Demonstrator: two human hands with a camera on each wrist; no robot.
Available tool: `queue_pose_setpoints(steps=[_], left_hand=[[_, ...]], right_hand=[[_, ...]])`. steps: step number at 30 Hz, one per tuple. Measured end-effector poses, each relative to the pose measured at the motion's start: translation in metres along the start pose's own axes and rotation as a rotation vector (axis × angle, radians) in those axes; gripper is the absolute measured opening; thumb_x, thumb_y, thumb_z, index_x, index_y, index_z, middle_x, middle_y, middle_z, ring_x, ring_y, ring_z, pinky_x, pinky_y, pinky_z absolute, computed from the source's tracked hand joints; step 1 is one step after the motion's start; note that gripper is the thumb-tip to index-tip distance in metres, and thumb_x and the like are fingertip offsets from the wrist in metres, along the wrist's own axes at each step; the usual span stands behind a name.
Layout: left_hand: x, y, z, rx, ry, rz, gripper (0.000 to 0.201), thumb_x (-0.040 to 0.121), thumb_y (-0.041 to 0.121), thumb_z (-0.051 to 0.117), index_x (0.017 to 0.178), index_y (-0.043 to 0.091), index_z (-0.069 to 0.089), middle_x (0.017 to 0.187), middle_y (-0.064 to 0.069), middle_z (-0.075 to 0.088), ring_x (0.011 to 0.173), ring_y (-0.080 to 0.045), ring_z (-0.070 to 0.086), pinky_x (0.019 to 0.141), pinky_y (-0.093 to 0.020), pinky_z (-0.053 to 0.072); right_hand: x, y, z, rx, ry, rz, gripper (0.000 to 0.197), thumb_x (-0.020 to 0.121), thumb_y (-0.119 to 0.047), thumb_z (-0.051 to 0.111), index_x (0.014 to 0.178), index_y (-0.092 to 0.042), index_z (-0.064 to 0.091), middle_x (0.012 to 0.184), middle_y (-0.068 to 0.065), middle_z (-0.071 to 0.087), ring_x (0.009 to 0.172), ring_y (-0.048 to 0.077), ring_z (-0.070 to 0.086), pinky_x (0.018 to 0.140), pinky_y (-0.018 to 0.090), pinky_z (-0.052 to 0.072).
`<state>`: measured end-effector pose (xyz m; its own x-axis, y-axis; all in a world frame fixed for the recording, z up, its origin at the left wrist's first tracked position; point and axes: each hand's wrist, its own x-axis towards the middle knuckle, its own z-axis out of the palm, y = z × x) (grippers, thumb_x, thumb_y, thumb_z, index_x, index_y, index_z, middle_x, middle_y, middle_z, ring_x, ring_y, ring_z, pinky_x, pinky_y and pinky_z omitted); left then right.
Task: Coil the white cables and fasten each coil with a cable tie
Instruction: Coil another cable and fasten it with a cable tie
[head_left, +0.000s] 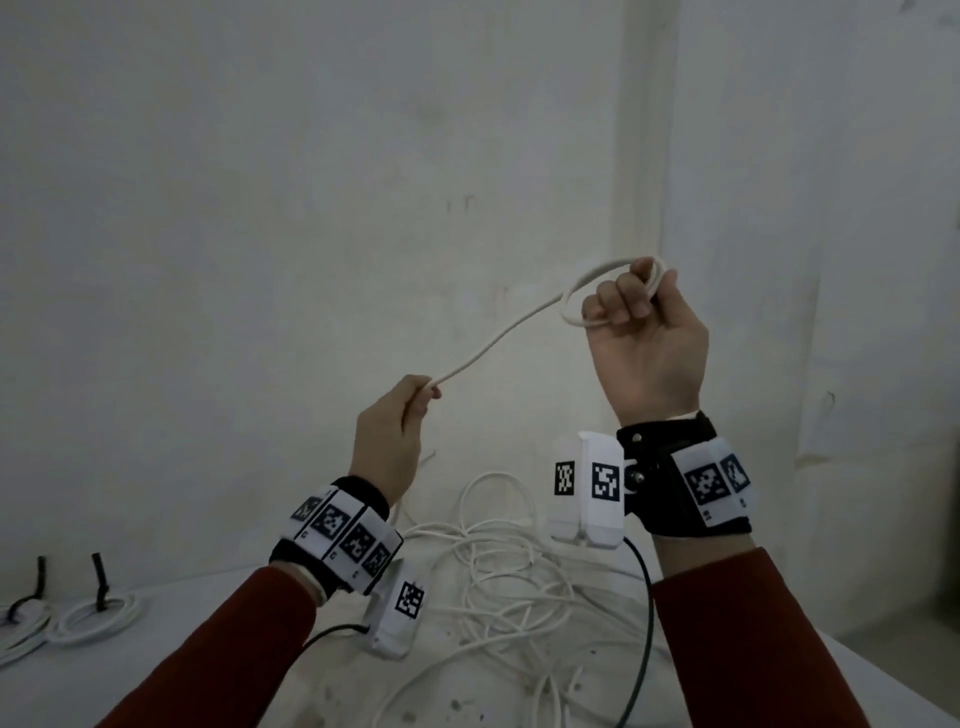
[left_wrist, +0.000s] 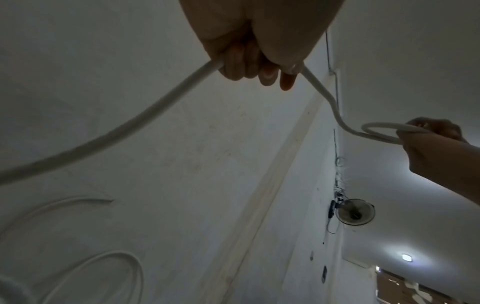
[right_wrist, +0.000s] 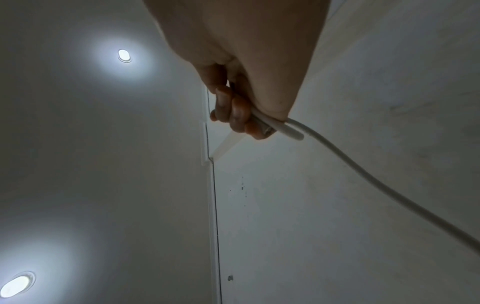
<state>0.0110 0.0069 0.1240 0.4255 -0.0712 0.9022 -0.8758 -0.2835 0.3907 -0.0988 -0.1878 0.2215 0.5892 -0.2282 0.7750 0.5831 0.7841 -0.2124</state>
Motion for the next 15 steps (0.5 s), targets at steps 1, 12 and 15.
queue_pose_setpoints(steps=[1, 12, 15], left_hand=[[0.003, 0.002, 0.002, 0.033, -0.001, 0.052, 0.021, 0.099, 0.025, 0.043, 0.087, 0.017, 0.060, 0.059, 0.007, 0.050, 0.055, -0.008, 0.046, 0.051, -0.015, 0.032], [0.016, 0.030, -0.024, 0.680, -0.202, 0.710, 0.022, 0.090, 0.028, 0.043, 0.085, 0.022, 0.064, 0.065, 0.005, 0.058, 0.052, -0.019, 0.053, 0.039, -0.020, 0.022], [0.020, 0.035, -0.043, 0.765, -0.256, 0.796, 0.017, 0.088, 0.025, 0.050, 0.084, 0.022, 0.066, 0.066, 0.004, 0.056, 0.054, -0.018, 0.052, 0.042, -0.021, 0.020]], right_hand=[[0.004, -0.002, 0.003, -0.003, -0.014, -0.008, 0.029, 0.102, -0.024, 0.031, 0.086, -0.010, 0.051, 0.056, -0.002, 0.040, 0.052, 0.013, 0.037, 0.054, 0.024, 0.038], [0.018, 0.027, -0.008, -0.828, 0.068, -0.106, 0.023, 0.104, -0.013, 0.036, 0.083, -0.011, 0.046, 0.060, 0.001, 0.056, 0.049, 0.015, 0.050, 0.052, 0.026, 0.045], [0.002, 0.046, -0.021, -1.437, -0.159, 0.021, 0.023, 0.103, -0.017, 0.038, 0.083, -0.013, 0.048, 0.066, 0.002, 0.062, 0.050, 0.014, 0.054, 0.055, 0.028, 0.047]])
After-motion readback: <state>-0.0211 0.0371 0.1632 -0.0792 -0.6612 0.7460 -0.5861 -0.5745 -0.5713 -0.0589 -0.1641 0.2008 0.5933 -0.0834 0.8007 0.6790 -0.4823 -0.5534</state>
